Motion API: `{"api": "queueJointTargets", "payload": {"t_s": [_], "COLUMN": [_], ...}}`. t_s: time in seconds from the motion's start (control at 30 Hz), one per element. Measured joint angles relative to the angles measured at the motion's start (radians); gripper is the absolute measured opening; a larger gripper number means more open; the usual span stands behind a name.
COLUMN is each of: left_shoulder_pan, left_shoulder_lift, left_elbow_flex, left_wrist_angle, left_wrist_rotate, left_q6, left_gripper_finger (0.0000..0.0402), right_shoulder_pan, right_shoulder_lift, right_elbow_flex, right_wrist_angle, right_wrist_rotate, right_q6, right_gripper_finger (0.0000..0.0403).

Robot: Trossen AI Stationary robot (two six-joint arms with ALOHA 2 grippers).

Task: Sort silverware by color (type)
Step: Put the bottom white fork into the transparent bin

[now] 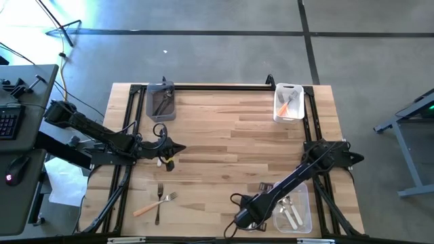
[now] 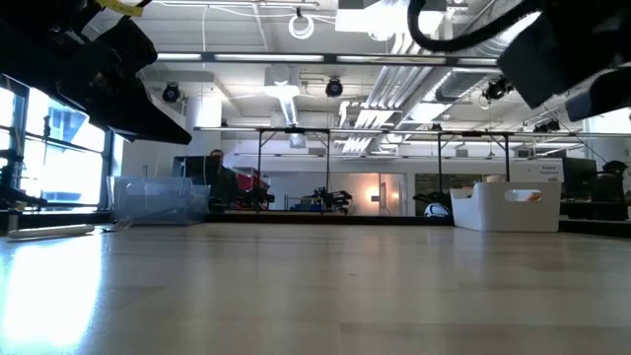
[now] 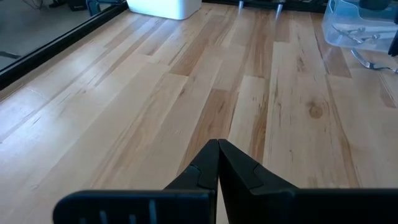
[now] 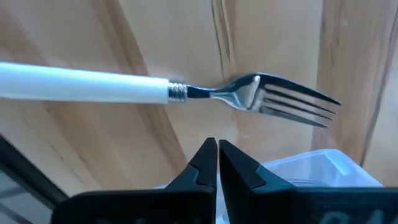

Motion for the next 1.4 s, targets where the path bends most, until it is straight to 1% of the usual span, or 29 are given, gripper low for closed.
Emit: {"api": "queueJointTargets", "payload": {"t_s": [0.27,0.5,0.77,1.03,1.4], "left_shoulder_pan": [0.0,0.0,0.0,0.0,0.0], "left_shoulder_lift": [0.0,0.0,0.0,0.0,0.0], "left_elbow_flex": [0.0,0.0,0.0,0.0,0.0], "left_wrist_angle": [-0.004,-0.005,-0.006,-0.006,-0.007], "left_wrist_rotate": [0.0,0.0,0.001,0.003,0.004], "left_q6": [0.0,0.0,0.0,0.0,0.0], "left_gripper_finger": [0.0,0.0,0.0,0.0,0.0], "right_shoulder_pan": [0.009,0.01,0.014,0.001,-0.047], "right_shoulder_lift": [0.003,0.029,0.045,0.045,0.034], "right_elbow_flex": [0.0,0.0,0.0,0.0,0.0], "right_wrist_angle": [-0.056,-0.049,-0.018,-0.002,0.028], "right_wrist_rotate": [0.002,-0.017,-0.007,0.105,0.313], "right_q6": [-0.012,-0.038,-0.048,-0.074,-0.124], "right_gripper_finger": [0.0,0.0,0.0,0.0,0.0]}}
